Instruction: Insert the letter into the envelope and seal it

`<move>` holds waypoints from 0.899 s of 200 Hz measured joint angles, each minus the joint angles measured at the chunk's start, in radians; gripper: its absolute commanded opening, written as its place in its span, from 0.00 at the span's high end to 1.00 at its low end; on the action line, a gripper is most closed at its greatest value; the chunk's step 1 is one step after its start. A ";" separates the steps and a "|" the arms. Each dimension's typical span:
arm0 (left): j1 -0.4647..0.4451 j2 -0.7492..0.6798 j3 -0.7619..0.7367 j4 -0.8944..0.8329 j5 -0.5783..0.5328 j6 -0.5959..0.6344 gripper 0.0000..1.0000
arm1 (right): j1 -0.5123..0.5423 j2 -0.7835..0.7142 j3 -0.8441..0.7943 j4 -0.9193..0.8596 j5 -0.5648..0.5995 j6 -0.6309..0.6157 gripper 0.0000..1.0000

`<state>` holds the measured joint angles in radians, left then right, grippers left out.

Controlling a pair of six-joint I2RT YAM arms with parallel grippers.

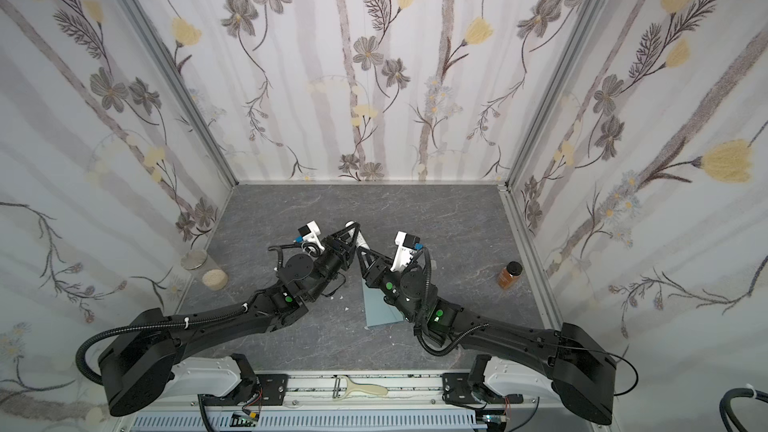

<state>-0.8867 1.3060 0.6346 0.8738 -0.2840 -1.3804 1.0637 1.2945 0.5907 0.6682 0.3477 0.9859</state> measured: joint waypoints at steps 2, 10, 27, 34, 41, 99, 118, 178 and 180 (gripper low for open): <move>0.000 0.000 0.000 0.000 0.000 0.000 1.00 | 0.000 0.000 0.000 0.000 0.000 0.000 0.64; 0.000 0.000 0.000 0.000 0.000 0.000 1.00 | 0.000 -0.001 0.000 -0.001 0.001 0.000 0.66; 0.000 0.000 0.000 0.001 0.000 -0.002 1.00 | 0.000 -0.005 0.000 -0.004 0.004 0.000 0.72; 0.000 -0.001 -0.001 0.001 0.000 -0.003 1.00 | 0.000 -0.005 0.000 -0.004 0.007 0.000 0.74; 0.000 -0.002 -0.001 0.000 0.000 -0.003 1.00 | 0.000 -0.006 0.000 -0.005 0.007 0.000 0.75; 0.001 -0.004 -0.002 0.005 -0.016 -0.015 1.00 | 0.001 -0.002 0.062 -0.108 0.017 -0.047 0.82; 0.003 -0.004 -0.003 0.010 -0.029 -0.019 1.00 | 0.004 0.007 0.111 -0.187 0.028 -0.093 0.83; 0.003 -0.004 -0.012 0.009 -0.024 -0.047 1.00 | 0.075 0.043 0.253 -0.449 0.187 -0.328 0.83; 0.003 -0.004 -0.012 0.008 -0.023 -0.048 1.00 | 0.079 0.046 0.257 -0.459 0.195 -0.338 0.83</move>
<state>-0.8833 1.3022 0.6224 0.8814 -0.3065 -1.4281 1.1427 1.3407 0.8482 0.2096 0.5430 0.6476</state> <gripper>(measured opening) 0.231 0.227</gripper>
